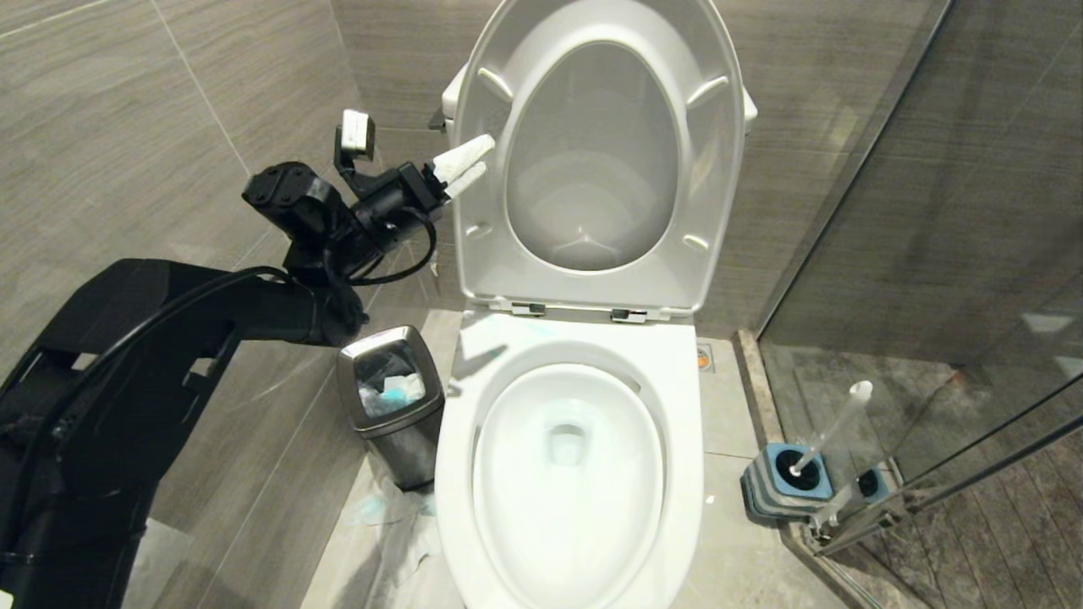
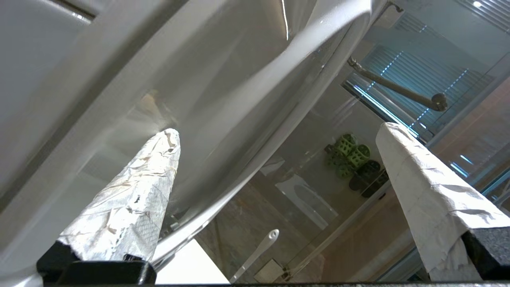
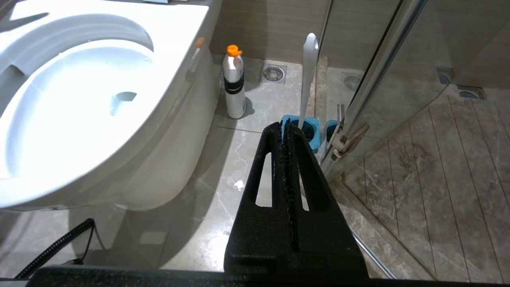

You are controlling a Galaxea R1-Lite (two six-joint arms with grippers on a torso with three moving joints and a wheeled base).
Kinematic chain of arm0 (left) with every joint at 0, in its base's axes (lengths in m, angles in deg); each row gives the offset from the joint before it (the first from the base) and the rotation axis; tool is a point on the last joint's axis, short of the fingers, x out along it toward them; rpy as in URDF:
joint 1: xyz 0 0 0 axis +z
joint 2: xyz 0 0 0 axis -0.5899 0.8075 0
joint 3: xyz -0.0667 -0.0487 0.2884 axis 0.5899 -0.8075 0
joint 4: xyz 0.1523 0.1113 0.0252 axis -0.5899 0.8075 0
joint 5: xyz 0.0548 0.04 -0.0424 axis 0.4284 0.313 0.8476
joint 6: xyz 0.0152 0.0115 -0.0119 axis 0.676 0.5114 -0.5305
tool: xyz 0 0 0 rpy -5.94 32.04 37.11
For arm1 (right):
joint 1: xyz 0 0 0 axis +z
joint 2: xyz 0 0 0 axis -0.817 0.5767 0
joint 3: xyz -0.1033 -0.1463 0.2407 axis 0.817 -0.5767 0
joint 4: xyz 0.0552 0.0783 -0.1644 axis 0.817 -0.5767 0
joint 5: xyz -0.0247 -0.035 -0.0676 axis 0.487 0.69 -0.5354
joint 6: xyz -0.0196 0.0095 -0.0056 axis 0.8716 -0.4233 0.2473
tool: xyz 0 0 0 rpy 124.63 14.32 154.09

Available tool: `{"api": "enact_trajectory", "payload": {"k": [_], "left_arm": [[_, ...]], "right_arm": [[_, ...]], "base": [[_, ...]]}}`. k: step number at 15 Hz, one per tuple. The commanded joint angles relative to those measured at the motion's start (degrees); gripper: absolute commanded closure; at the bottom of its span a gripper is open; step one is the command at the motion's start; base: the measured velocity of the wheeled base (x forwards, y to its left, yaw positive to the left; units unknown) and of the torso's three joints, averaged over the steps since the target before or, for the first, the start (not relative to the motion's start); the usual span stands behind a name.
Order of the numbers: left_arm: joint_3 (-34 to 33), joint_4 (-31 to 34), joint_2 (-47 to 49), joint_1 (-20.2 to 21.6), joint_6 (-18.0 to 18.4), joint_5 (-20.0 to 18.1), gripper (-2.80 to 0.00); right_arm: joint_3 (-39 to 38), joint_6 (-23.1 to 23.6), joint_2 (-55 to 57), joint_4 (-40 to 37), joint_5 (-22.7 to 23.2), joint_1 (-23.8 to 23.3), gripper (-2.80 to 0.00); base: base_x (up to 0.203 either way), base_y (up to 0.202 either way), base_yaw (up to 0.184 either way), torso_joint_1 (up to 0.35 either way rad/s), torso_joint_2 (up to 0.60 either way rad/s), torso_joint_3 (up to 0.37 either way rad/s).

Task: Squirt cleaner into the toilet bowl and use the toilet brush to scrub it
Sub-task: Use the left hand to lift the toilet lid slightly

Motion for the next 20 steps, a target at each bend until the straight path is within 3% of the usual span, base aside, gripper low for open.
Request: {"api": "enact_trajectory", "payload": {"k": [1, 2, 9, 12, 15, 18, 20], "left_arm": [[-0.97, -0.5, -1.54, 0.47, -0.26, -0.18, -2.8], [-1.17, -0.51, -2.05, 0.57, -0.26, -0.24, 0.0], [-0.97, -0.51, -5.3, 0.44, 0.2, -0.25, 0.0], [-0.88, 0.04, -6.16, -0.49, 5.36, -0.25, 0.0], [0.82, 6.06, -7.56, -1.1, 12.9, 0.01, 0.0], [6.6, 12.51, -10.65, -2.34, 12.9, 0.4, 0.0], [6.94, 18.61, -17.19, -3.14, 9.98, 0.52, 0.0]], "right_arm": [[0.0, -0.02, 0.05, -0.01, -0.01, 0.01, 0.0], [0.0, -0.05, 0.09, -0.02, -0.01, 0.01, 0.0], [0.0, -0.05, 0.09, 0.07, -0.01, 0.01, 0.0], [0.0, -0.05, 0.09, -0.02, -0.01, 0.01, 0.0], [-0.01, -0.03, 0.09, 0.0, -0.01, 0.01, 0.0], [0.0, -0.05, 0.09, 0.06, -0.01, 0.01, 0.0], [0.0, -0.05, 0.09, -0.02, -0.01, 0.01, 0.0]], "base": [[0.0, 0.0, 0.0, 0.0, 0.0, 0.0], [0.0, 0.0, 0.0, 0.0, 0.0, 0.0], [0.0, 0.0, 0.0, 0.0, 0.0, 0.0], [0.0, 0.0, 0.0, 0.0, 0.0, 0.0], [0.0, 0.0, 0.0, 0.0, 0.0, 0.0], [0.0, 0.0, 0.0, 0.0, 0.0, 0.0], [0.0, 0.0, 0.0, 0.0, 0.0, 0.0]]}}
